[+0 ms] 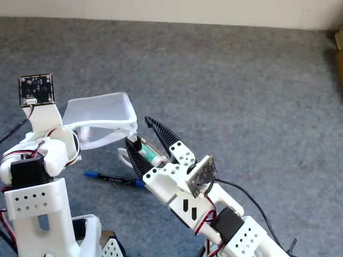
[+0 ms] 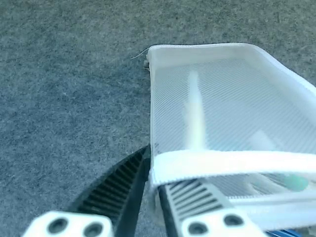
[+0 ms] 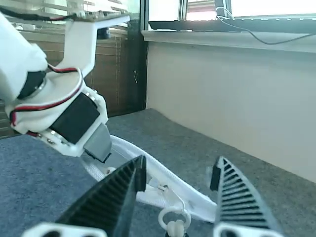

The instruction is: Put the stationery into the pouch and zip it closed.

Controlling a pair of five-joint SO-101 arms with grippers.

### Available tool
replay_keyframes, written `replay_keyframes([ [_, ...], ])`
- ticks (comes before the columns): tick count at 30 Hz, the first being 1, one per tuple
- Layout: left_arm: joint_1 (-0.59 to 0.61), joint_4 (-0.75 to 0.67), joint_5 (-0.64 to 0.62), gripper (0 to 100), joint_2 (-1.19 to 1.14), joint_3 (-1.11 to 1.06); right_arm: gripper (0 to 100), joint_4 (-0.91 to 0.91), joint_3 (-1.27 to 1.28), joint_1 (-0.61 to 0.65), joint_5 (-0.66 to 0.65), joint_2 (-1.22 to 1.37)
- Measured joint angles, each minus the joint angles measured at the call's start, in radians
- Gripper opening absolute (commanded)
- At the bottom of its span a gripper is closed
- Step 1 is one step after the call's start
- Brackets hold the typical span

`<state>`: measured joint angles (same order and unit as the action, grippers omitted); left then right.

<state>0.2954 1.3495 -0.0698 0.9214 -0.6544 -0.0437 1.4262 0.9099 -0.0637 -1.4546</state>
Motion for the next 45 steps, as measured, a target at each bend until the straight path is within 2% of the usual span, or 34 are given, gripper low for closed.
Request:
replay_keyframes([
  [12,0.0,0.0,0.0,1,-0.003,0.0,20.6,-0.023,0.0,0.031,0.0,0.0],
  [14,0.002,0.0,0.0,1,-0.003,0.0,20.6,-0.087,0.0,0.031,0.0,0.0],
  [21,0.158,0.0,-0.012,1,-0.012,0.0,20.6,-0.431,-0.17,0.031,0.0,0.002],
  [25,0.222,0.0,-0.026,1,-0.014,0.0,20.6,-0.529,-0.241,0.031,0.0,0.0],
  [33,0.339,0.0,-0.068,1,-0.014,0.0,20.6,-0.543,-0.247,0.031,0.0,0.046],
  [45,0.345,0.0,-0.074,1,-0.014,0.0,20.6,-0.543,-0.31,0.028,0.0,0.361],
])
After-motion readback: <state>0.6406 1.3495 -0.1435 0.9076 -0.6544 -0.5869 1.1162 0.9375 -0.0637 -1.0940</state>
